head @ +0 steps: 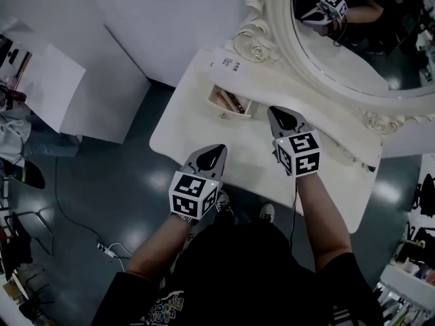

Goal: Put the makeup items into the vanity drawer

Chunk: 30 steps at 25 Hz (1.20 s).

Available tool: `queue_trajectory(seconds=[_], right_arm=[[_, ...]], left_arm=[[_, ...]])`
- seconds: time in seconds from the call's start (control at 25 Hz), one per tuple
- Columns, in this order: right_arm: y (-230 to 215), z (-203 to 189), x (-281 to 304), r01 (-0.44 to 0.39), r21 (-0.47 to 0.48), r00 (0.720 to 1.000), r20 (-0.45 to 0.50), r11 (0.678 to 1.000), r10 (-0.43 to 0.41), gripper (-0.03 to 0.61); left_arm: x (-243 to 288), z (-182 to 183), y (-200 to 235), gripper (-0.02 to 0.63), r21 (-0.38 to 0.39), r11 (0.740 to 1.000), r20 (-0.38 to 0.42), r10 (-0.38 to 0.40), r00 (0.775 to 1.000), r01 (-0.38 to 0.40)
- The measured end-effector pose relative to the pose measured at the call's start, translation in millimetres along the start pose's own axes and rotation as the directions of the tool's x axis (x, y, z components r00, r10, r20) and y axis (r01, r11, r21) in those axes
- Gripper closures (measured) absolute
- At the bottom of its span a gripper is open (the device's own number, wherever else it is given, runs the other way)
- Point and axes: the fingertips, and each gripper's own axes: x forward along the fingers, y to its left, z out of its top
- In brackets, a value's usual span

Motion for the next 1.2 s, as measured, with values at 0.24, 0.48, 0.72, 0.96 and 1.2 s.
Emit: queue_trajectory(seconds=[0.24,0.48,0.72,0.96,1.2], right_arm=[[-20.3,-8.8,-70.5,0.07,0.133,0.995,0.057,0.989,-0.079,0.549],[-38.8,-38.6,-139.7,0.146,0.214,0.984,0.073,0.966,-0.165,0.549],[-51.5,-71.9,-197.6,0.203,0.284,0.971,0.062,0.937,-0.229,0.549],[-61.6,-87.9,-242.4,0.242,0.301,0.959,0.07,0.922,-0.274,0.549],[-61.5,-94.0,-266.0,0.211,0.344,0.96,0.101,0.915,-0.26,0.549]], left_arm=[[7.8,6.9,-38.9,0.617,0.05,0.996,-0.008,-0.072,0.997,0.072],[24.1,9.8,-90.9,0.617,0.115,0.98,-0.03,-0.159,0.987,0.161],[40.9,7.9,-153.8,0.616,0.166,0.951,-0.067,-0.253,0.965,0.261],[51.9,6.8,-208.7,0.617,0.201,0.924,-0.086,-0.313,0.946,0.324],[56.3,7.9,-241.2,0.617,0.207,0.925,-0.082,-0.309,0.948,0.319]])
